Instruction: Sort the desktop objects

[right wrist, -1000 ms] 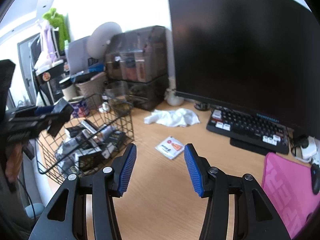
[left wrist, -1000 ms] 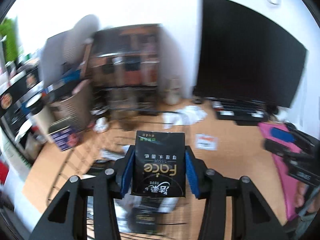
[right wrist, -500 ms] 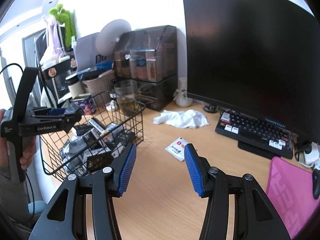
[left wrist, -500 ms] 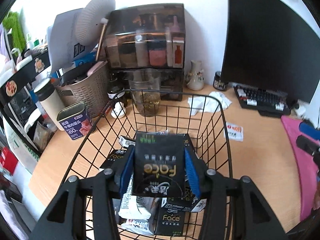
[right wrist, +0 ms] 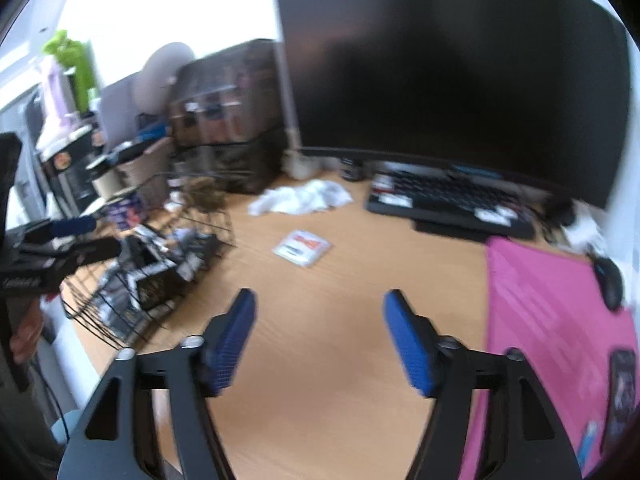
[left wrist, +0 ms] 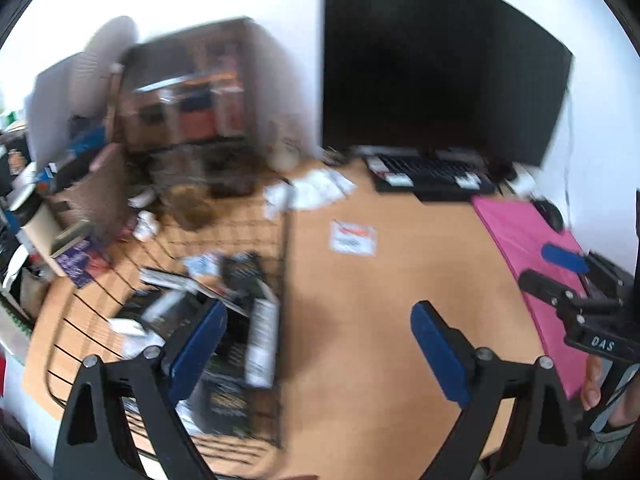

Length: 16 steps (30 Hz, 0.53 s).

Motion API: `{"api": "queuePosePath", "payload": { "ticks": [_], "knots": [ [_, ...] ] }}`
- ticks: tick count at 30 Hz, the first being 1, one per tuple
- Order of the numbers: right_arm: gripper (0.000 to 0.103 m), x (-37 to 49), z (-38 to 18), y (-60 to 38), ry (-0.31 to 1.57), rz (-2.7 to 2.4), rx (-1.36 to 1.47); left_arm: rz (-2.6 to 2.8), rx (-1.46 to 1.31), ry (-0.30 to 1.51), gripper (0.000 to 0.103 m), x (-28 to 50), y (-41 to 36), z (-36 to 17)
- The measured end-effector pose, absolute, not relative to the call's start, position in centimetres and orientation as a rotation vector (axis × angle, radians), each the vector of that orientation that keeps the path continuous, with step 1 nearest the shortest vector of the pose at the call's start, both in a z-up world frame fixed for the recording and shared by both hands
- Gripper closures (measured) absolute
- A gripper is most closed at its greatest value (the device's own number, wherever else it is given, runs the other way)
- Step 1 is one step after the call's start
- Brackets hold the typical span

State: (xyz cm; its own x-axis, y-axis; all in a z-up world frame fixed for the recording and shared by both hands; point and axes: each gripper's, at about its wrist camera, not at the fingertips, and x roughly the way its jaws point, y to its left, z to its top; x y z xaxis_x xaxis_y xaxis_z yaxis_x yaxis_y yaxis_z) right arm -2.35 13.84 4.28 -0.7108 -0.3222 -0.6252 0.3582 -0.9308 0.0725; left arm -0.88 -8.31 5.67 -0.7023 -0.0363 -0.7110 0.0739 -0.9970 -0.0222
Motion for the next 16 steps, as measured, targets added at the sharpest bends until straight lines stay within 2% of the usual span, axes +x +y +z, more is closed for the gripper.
{"api": "queuePosePath", "payload": {
  "ticks": [3, 16],
  "knots": [
    [0.019, -0.8, 4.1, 15.3, 0.053, -2.668, 0.972, -2.878, 1.225, 0.064, 0.01, -0.6, -5.9, 4.9],
    [0.019, 2.4, 4.1, 17.9, 0.013, -2.711, 0.991, -2.881, 1.297, -0.007, 0.01, 0.3, -2.3, 3.5]
  ]
}}
